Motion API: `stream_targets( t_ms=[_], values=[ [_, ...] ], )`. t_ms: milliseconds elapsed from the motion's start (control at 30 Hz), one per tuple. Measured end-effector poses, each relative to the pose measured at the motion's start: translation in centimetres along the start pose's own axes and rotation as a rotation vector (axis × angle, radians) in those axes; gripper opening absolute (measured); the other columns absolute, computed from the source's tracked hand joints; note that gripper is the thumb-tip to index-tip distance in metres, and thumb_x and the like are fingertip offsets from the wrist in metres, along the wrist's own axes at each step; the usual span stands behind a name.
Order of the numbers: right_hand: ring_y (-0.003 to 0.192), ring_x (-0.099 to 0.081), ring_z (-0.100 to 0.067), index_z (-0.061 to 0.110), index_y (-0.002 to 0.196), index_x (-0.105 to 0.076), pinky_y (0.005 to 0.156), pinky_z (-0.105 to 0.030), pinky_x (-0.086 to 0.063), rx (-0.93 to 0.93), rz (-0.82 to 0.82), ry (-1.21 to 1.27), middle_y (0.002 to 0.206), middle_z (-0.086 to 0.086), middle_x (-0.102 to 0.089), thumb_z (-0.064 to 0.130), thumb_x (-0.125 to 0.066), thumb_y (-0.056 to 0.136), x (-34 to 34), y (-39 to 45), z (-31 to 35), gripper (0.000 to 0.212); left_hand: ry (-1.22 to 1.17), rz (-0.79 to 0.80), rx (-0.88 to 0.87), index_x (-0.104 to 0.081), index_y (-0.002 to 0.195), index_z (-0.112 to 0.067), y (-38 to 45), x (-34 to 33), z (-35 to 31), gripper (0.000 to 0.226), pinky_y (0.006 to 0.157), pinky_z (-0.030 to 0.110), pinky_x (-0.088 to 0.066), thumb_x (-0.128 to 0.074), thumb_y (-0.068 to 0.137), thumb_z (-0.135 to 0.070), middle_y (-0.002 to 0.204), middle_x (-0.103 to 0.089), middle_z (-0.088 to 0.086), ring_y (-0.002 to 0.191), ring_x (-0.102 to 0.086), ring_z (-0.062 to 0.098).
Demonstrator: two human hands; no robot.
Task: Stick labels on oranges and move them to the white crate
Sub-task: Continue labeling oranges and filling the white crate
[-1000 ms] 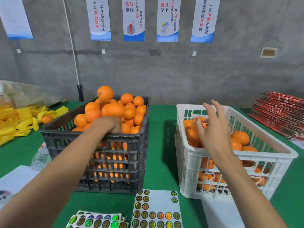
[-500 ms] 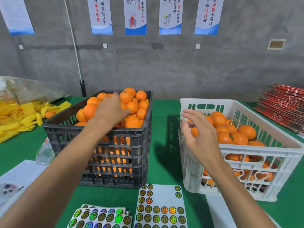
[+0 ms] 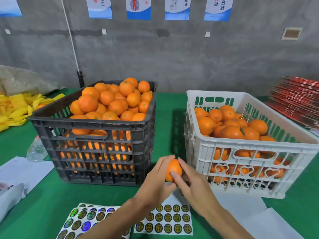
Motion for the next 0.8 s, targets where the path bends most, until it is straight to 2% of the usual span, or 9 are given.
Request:
stream_targets(
  t_ms=[133, 200, 300, 367, 433, 500, 567, 667, 800],
  values=[
    [0.101, -0.06, -0.004, 0.032, 0.131, -0.059, 0.091, -0.024, -0.052, 0.079, 0.163, -0.329, 0.114, 0.014, -0.062, 0.06, -0.056, 0.097, -1.9, -2.5, -3.1, 0.044, -0.024, 0.008, 0.19, -0.033, 0.145, -0.042, -1.4, -2.8, 5.2, 0.071, 0.087, -0.004, -0.035, -0.077, 0.09, -0.031, 0.145, -0.036, -0.015, 0.124, -0.048, 0.005],
    [0.095, -0.065, -0.01, 0.023, 0.113, -0.073, 0.079, -0.019, -0.053, 0.167, 0.095, -0.502, 0.106, 0.008, -0.063, 0.056, -0.072, 0.086, -1.8, -3.4, -3.8, 0.043, -0.011, -0.001, 0.185, -0.029, 0.143, -0.049, -1.9, -3.4, 6.1, 0.071, 0.084, -0.006, -0.034, -0.075, 0.091, -0.035, 0.145, -0.029, -0.019, 0.123, -0.045, 0.004],
    [0.074, -0.062, -0.011, 0.023, 0.086, -0.077, 0.058, -0.02, -0.05, 0.255, 0.01, -0.59, 0.084, 0.007, -0.058, 0.055, -0.082, 0.076, -1.9, -3.8, -3.6, 0.035, 0.051, 0.037, 0.11, -0.016, 0.142, -0.056, -2.3, -4.5, 6.1, 0.074, 0.095, -0.001, -0.035, -0.069, 0.094, -0.04, 0.15, -0.018, -0.024, 0.128, -0.041, 0.002],
    [0.068, -0.059, -0.01, 0.026, 0.082, -0.079, 0.054, -0.019, -0.046, 0.229, 0.031, -0.557, 0.078, 0.008, -0.055, 0.056, -0.083, 0.072, -2.0, -3.4, -3.9, 0.032, 0.052, 0.043, 0.109, -0.012, 0.141, -0.061, -2.4, -4.6, 6.2, 0.073, 0.101, 0.007, -0.037, -0.066, 0.096, -0.043, 0.151, -0.014, -0.024, 0.129, -0.042, 0.003],
    [0.066, -0.056, -0.006, 0.03, 0.081, -0.08, 0.053, -0.016, -0.044, 0.166, 0.058, -0.488, 0.075, 0.011, -0.054, 0.056, -0.081, 0.072, -1.9, -3.0, -4.3, 0.028, 0.03, 0.041, 0.12, -0.009, 0.137, -0.067, -2.2, -4.7, 6.4, 0.074, 0.097, 0.002, -0.035, -0.066, 0.096, -0.043, 0.15, -0.014, -0.025, 0.129, -0.042, 0.004],
    [0.07, -0.054, 0.0, 0.03, 0.085, -0.081, 0.06, -0.013, -0.042, 0.028, 0.075, -0.31, 0.078, 0.014, -0.052, 0.056, -0.078, 0.077, -1.6, -2.7, -5.1, 0.027, 0.016, 0.038, 0.125, -0.009, 0.137, -0.067, -2.1, -4.7, 6.4, 0.075, 0.096, -0.002, -0.032, -0.066, 0.096, -0.042, 0.15, -0.013, -0.026, 0.131, -0.04, 0.004],
    [0.074, -0.055, 0.001, 0.032, 0.083, -0.079, 0.066, -0.011, -0.038, -0.159, 0.063, -0.125, 0.08, 0.012, -0.053, 0.054, -0.079, 0.08, -1.8, -2.6, -6.7, 0.022, 0.024, 0.027, 0.108, -0.011, 0.139, -0.063, -2.1, -4.6, 6.2, 0.073, 0.105, 0.007, -0.035, -0.066, 0.096, -0.042, 0.151, -0.014, -0.023, 0.134, -0.039, 0.004],
    [0.079, -0.059, -0.001, 0.035, 0.067, -0.074, 0.065, -0.013, -0.039, -0.306, 0.026, -0.023, 0.076, 0.007, -0.057, 0.047, -0.082, 0.078, -2.3, -2.6, -7.7, 0.018, 0.035, 0.021, 0.075, -0.012, 0.141, -0.059, -2.2, -4.4, 5.9, 0.071, 0.109, 0.012, -0.036, -0.064, 0.097, -0.041, 0.152, -0.016, -0.021, 0.135, -0.039, 0.004],
    [0.081, -0.063, -0.004, 0.036, 0.067, -0.074, 0.074, -0.016, -0.046, -0.374, 0.011, -0.001, 0.078, 0.008, -0.064, 0.037, -0.08, 0.079, -2.5, -2.5, -7.8, 0.013, 0.008, 0.009, 0.083, -0.016, 0.142, -0.059, -2.2, -4.0, 5.8, 0.07, 0.106, 0.01, -0.036, -0.066, 0.096, -0.041, 0.15, -0.017, -0.024, 0.133, -0.04, 0.003]
  ],
)
Point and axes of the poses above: each hand's wrist, its own y-axis towards the middle knuckle, its own x-axis out of the back of the hand, z = x × y, the point moved 9 cm from there along y, towards the middle knuckle
